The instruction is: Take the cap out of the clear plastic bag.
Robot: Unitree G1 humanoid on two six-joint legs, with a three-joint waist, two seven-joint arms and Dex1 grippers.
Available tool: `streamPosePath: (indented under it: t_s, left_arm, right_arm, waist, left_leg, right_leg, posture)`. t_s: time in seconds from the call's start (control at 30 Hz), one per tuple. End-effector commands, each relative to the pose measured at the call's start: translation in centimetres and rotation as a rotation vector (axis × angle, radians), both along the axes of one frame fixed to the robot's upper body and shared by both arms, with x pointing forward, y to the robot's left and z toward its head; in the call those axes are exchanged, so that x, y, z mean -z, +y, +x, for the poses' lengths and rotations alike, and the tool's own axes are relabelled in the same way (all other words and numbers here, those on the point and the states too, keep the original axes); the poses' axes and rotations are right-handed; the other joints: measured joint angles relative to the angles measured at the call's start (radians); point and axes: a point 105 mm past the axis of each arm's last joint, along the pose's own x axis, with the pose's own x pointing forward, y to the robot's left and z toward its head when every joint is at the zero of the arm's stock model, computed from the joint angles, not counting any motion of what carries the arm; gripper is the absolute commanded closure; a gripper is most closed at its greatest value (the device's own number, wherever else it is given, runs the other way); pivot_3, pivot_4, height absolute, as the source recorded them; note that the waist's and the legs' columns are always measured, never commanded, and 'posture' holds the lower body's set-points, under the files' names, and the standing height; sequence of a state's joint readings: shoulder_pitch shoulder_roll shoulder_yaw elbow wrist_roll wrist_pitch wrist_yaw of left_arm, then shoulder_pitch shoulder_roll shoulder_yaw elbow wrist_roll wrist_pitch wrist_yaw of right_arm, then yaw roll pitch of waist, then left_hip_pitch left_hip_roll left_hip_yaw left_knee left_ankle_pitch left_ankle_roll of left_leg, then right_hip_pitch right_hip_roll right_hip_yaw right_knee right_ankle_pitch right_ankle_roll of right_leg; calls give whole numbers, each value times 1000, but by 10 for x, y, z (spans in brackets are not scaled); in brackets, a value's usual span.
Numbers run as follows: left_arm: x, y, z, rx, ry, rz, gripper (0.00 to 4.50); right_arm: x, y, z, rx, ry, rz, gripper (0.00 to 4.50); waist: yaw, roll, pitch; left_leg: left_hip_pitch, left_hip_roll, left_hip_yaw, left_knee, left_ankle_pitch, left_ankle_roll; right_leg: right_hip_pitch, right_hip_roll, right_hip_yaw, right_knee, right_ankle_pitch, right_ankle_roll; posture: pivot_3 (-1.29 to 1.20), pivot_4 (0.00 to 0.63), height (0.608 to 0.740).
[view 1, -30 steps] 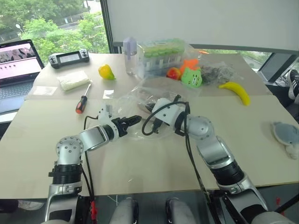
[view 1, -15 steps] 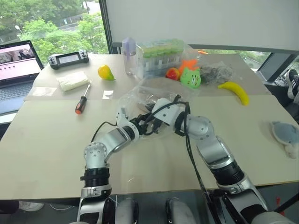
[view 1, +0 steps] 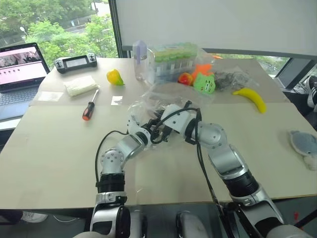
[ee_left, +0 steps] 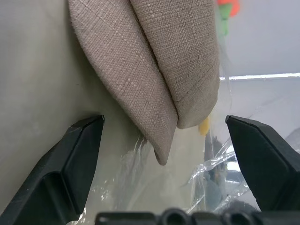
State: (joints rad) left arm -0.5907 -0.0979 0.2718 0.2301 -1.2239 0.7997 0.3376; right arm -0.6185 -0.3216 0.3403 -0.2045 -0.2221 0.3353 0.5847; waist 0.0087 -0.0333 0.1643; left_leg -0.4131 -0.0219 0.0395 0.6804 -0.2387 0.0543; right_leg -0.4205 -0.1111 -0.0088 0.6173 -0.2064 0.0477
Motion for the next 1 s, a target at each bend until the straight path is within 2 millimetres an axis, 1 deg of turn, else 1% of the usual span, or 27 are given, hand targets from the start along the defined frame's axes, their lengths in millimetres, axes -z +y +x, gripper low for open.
streamPosePath:
  t_s: [0.03,0.27,0.3,0.33,0.37,0.47,0.63,0.73,0.77,0.83,0.9,0.93,1.0]
  left_arm:
    - [8,-2,0,1,19,19,1532]
    - [4,2,3,-19,-2,11,3985]
    - [2,2,3,-22,-6,0,4302]
    - [0,1,2,-20,-11,-11,4443]
    - [-3,1,1,-16,-16,-21,4443]
    - [-9,4,-5,-14,-21,-21,4443]
    - [-14,29,-26,-33,-11,49,4443]
    - [-23,46,-36,-65,-13,65,4443]
    - [-27,49,-38,-70,-13,66,4443]
    - [-32,52,-40,-73,-12,68,4443]
    - [-44,56,-45,-73,-17,75,4443]
    - [-47,57,-47,-67,-15,79,4443]
    - [-44,58,-50,-47,9,119,4443]
  right_arm:
    - [-17,2,-5,-10,-62,24,4500]
    - [-18,1,-5,-8,-63,24,4500]
    - [-17,1,-5,-9,-62,23,4500]
    - [-17,1,-5,-10,-62,21,4500]
    - [-17,1,-5,-10,-62,19,4500]
    - [-14,1,-5,-10,-62,11,4500]
    - [-10,1,-3,-6,-58,3,4500]
    - [-6,0,0,-1,-58,-6,4500]
    - [-5,0,1,0,-59,-8,4500]
    - [-3,0,3,-3,-59,-10,4500]
    - [2,3,4,-19,-58,-23,4500]
    - [4,5,5,-26,-58,-29,4500]
    - [8,7,6,-36,-57,-35,4500]
  waist:
    - [0,0,0]
    - [0,0,0]
    - [0,0,0]
    - [0,0,0]
    - [0,0,0]
    - [-1,0,0]
    - [-9,0,0]
    - [-12,0,0]
    - [-12,0,0]
    - [-11,0,0]
    - [-11,0,0]
    - [-11,0,0]
    - [-13,0,0]
  left_leg:
    - [0,0,0,0,0,0]
    - [-1,1,0,0,0,0]
    - [0,1,0,0,0,0]
    - [0,1,0,0,0,1]
    - [0,1,0,0,-2,3]
    - [0,1,0,0,-2,4]
    - [-1,2,0,-1,-2,3]
    - [0,2,0,-1,-2,2]
    - [0,2,0,-1,-2,2]
    - [0,2,0,-1,-2,2]
    - [1,1,0,-1,-2,2]
    - [1,2,0,-1,-2,2]
    - [1,1,0,-1,2,-5]
  right_leg:
    - [0,0,0,0,0,0]
    - [-1,0,0,-1,0,0]
    - [0,0,0,-1,0,0]
    - [0,0,0,-1,0,0]
    - [0,0,0,-1,0,0]
    - [-1,0,0,-1,0,0]
    - [-1,0,0,-1,0,0]
    - [-2,0,1,0,0,0]
    - [-2,-1,1,0,0,0]
    - [-2,-1,1,1,0,0]
    - [-1,-1,1,1,0,0]
    - [-1,-1,2,1,0,0]
    - [-2,-1,2,1,0,0]
  posture:
    - [0,150,738]
    - [0,150,738]
    - [0,150,738]
    - [0,150,738]
    - [0,150,738]
    - [0,150,738]
    - [0,150,738]
    - [0,150,738]
    - [0,150,738]
    - [0,150,738]
    - [0,150,738]
    - [0,150,738]
    - [0,150,738]
